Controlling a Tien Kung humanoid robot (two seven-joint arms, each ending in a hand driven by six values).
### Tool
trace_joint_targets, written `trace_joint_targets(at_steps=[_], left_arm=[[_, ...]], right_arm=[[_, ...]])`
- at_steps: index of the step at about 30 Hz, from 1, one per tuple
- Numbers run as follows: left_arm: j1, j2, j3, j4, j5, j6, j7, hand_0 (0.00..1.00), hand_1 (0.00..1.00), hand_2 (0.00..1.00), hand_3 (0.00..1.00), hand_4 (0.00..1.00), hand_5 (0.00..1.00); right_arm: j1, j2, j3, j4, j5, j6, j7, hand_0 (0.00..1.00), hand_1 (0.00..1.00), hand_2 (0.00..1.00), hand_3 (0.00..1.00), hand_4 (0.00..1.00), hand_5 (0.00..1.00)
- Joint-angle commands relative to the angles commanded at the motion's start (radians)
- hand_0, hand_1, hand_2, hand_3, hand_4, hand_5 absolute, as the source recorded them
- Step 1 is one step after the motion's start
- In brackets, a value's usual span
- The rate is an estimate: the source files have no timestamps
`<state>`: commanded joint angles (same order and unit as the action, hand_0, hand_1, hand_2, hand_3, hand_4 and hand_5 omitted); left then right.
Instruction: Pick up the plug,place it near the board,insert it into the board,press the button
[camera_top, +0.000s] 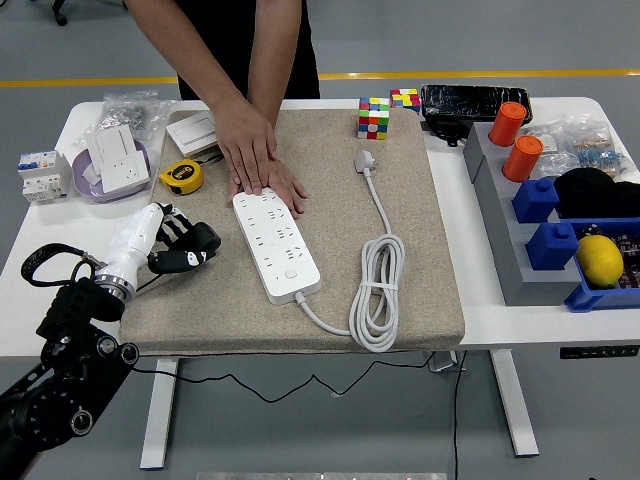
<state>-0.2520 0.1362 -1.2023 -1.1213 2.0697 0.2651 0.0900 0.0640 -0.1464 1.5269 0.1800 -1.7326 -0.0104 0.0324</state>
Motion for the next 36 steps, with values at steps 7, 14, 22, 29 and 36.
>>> trace_joint_targets(at_steps=[7, 14, 22, 29, 36], left_arm=[[-0.037, 0.050, 0.088, -0.040, -0.035, -0.012, -0.003, 0.384, 0.318, 0.258, 0.273, 0.155, 0.002], [-0.091, 0.095, 0.194, -0.056, -0.063, -0.018, -0.008, 0.390, 0.327, 0.260, 0.277, 0.160, 0.002], [-0.130, 0.104, 0.267, -0.050, -0.087, -0.031, -0.012, 0.394, 0.330, 0.262, 0.279, 0.160, 0.002], [-0.135, 0.098, 0.280, -0.034, -0.100, -0.033, -0.015, 0.394, 0.335, 0.264, 0.279, 0.161, 0.002], [-0.136, 0.094, 0.281, -0.013, -0.109, -0.029, -0.017, 0.397, 0.336, 0.266, 0.283, 0.162, 0.002]], right_arm=[[0.003, -0.002, 0.002, 0.000, 0.001, -0.001, -0.001, 0.978, 0.929, 0.869, 0.891, 0.998, 0.998], [0.004, -0.002, 0.001, 0.000, 0.001, 0.000, -0.001, 0.976, 0.928, 0.868, 0.890, 0.998, 0.998], [0.007, -0.004, -0.002, 0.000, -0.001, 0.000, -0.002, 0.976, 0.928, 0.867, 0.890, 0.998, 0.998], [0.005, -0.004, 0.000, 0.000, -0.005, 0.001, -0.003, 0.976, 0.927, 0.867, 0.890, 0.998, 0.998], [0.004, -0.005, -0.002, 0.000, -0.005, 0.001, -0.003, 0.976, 0.927, 0.867, 0.890, 0.998, 0.998]])
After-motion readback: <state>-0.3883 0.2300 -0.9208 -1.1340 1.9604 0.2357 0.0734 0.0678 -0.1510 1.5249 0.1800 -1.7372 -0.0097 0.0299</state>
